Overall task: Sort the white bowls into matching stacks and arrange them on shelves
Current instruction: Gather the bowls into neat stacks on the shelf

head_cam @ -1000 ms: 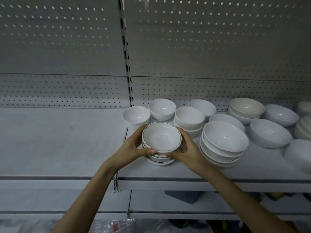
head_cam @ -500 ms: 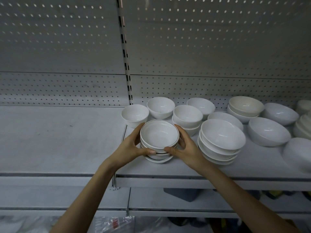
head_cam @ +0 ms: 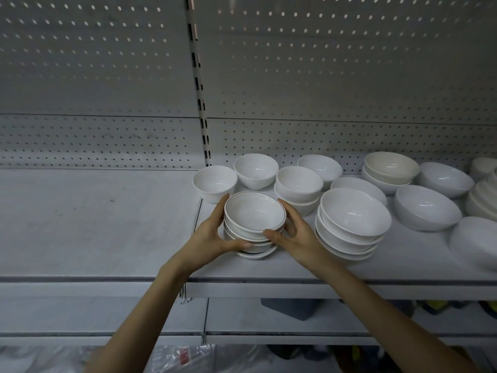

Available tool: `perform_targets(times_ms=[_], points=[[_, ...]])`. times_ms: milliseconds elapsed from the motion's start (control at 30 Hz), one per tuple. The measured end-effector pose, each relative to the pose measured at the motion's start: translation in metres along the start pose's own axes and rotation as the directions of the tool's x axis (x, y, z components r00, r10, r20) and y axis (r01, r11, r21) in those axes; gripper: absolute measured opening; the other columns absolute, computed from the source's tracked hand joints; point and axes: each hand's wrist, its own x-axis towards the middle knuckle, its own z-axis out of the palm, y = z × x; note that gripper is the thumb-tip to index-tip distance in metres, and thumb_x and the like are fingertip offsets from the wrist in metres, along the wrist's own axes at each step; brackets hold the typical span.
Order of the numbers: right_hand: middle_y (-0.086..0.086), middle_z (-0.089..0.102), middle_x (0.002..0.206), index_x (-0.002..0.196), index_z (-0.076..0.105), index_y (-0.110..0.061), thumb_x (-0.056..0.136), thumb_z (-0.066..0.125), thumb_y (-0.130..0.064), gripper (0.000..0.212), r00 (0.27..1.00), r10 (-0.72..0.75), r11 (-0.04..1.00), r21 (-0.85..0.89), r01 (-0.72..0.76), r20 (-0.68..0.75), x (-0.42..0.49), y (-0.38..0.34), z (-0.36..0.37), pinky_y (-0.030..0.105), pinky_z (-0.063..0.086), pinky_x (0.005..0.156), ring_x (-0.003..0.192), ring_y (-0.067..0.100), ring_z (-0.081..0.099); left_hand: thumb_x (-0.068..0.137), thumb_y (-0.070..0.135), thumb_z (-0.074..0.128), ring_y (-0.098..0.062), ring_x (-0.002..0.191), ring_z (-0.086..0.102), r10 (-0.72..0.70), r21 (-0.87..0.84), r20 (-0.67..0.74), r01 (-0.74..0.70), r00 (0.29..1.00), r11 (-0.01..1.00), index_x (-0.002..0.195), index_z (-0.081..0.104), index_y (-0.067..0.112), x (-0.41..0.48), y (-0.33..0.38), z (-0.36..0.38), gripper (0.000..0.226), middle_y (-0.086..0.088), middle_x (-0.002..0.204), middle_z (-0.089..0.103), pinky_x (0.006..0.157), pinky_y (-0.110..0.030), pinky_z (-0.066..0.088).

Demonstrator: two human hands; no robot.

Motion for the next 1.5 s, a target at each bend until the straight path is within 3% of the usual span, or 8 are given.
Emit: perform_targets(times_ms=[333, 533, 700, 800, 933, 1100, 1367, 1500], points=[[-0.024, 0.052, 0.125, 0.122, 0.044, -0.036, 0.071, 0.071, -0.025, 0.059, 0.999, -0.036, 0.999, -0.028, 0.036, -0.002, 0.0, -0.004, 0.006, 0.021, 0.041, 0.101, 0.121, -0.005, 0.048, 0.062, 0.039, 0.085, 0.007, 0.132, 0.035, -0.013, -0.034, 0.005, 0.013, 1.0, 0.999, 0.148, 0.017, 0.037, -0.001, -0.004, -0.001, 0.11, 0.026, 0.144, 0.037, 0.112, -0.028, 0.03], [-0.02, 0.052, 0.128, 0.123, 0.044, -0.036, 0.074, 0.073, -0.026, 0.058, 0.999, -0.042, 0.999, -0.027, 0.042, -0.001, -0.003, -0.003, 0.006, 0.021, 0.041, 0.101, 0.122, -0.003, 0.047, 0.066, 0.029, 0.082, 0.019, 0.127, 0.032, -0.004, -0.039, -0.009, 0.004, 1.0, 0.999, 0.139, 0.015, 0.05, -0.003, -0.001, -0.002, 0.101, 0.044, 0.134, 0.031, 0.099, -0.001, 0.03], [-0.019, 0.052, 0.13, 0.125, 0.043, -0.032, 0.075, 0.076, -0.028, 0.06, 1.0, -0.023, 1.0, 0.018, 0.022, 0.011, -0.007, -0.002, 0.01, 0.018, 0.043, 0.097, 0.122, -0.003, 0.047, 0.069, 0.04, 0.08, 0.012, 0.134, 0.025, 0.034, -0.099, 0.049, -0.029, 0.998, 0.995, 0.147, 0.009, 0.042, -0.006, -0.006, 0.003, 0.106, 0.033, 0.148, 0.023, 0.108, -0.014, 0.029], [-0.021, 0.057, 0.124, 0.123, 0.045, -0.031, 0.075, 0.068, -0.034, 0.053, 1.0, -0.005, 0.999, 0.053, 0.005, 0.003, -0.011, -0.001, 0.013, 0.025, 0.045, 0.099, 0.119, -0.001, 0.052, 0.074, 0.046, 0.071, 0.015, 0.127, 0.035, 0.031, -0.196, 0.013, -0.028, 0.999, 0.98, 0.139, 0.019, 0.047, -0.013, -0.001, 0.012, 0.084, 0.031, 0.143, 0.032, 0.103, -0.012, 0.036], [-0.018, 0.058, 0.122, 0.119, 0.047, -0.033, 0.081, 0.063, -0.025, 0.042, 0.999, 0.019, 0.998, 0.057, -0.017, -0.041, -0.009, -0.003, 0.016, 0.04, 0.044, 0.102, 0.114, -0.001, 0.056, 0.091, 0.045, 0.038, 0.016, 0.118, 0.043, -0.068, -0.319, -0.086, 0.037, 0.994, 0.947, 0.129, 0.028, 0.051, -0.011, 0.013, 0.018, 0.04, 0.039, 0.124, 0.04, 0.107, -0.025, 0.033], [-0.02, 0.062, 0.119, 0.12, 0.049, -0.034, 0.075, 0.07, -0.038, 0.05, 0.998, 0.005, 0.998, 0.056, -0.001, -0.067, -0.005, -0.001, 0.022, 0.044, 0.044, 0.102, 0.116, 0.004, 0.056, 0.097, 0.039, 0.032, 0.01, 0.116, 0.046, -0.071, -0.321, -0.139, 0.023, 0.988, 0.947, 0.13, 0.034, 0.046, -0.009, 0.012, 0.015, 0.034, 0.028, 0.129, 0.046, 0.11, -0.029, 0.034], [-0.014, 0.058, 0.125, 0.124, 0.045, -0.033, 0.08, 0.072, -0.033, 0.051, 0.997, 0.007, 0.997, 0.079, -0.002, -0.073, 0.007, 0.001, 0.046, 0.045, 0.043, 0.103, 0.118, 0.004, 0.054, 0.102, 0.024, 0.033, -0.002, 0.125, 0.047, -0.1, -0.295, -0.25, 0.023, 0.963, 0.955, 0.122, 0.044, 0.05, -0.008, 0.003, -0.003, 0.035, 0.022, 0.131, 0.051, 0.111, -0.038, 0.036], [-0.014, 0.057, 0.124, 0.12, 0.046, -0.033, 0.078, 0.066, -0.03, 0.047, 0.997, 0.012, 0.996, 0.084, -0.006, -0.073, 0.011, -0.001, 0.048, 0.044, 0.043, 0.103, 0.116, 0.003, 0.055, 0.099, 0.027, 0.04, 0.005, 0.121, 0.048, -0.084, -0.3, -0.215, 0.016, 0.973, 0.954, 0.13, 0.046, 0.037, -0.009, 0.005, -0.009, 0.033, 0.022, 0.13, 0.053, 0.11, -0.032, 0.035]])
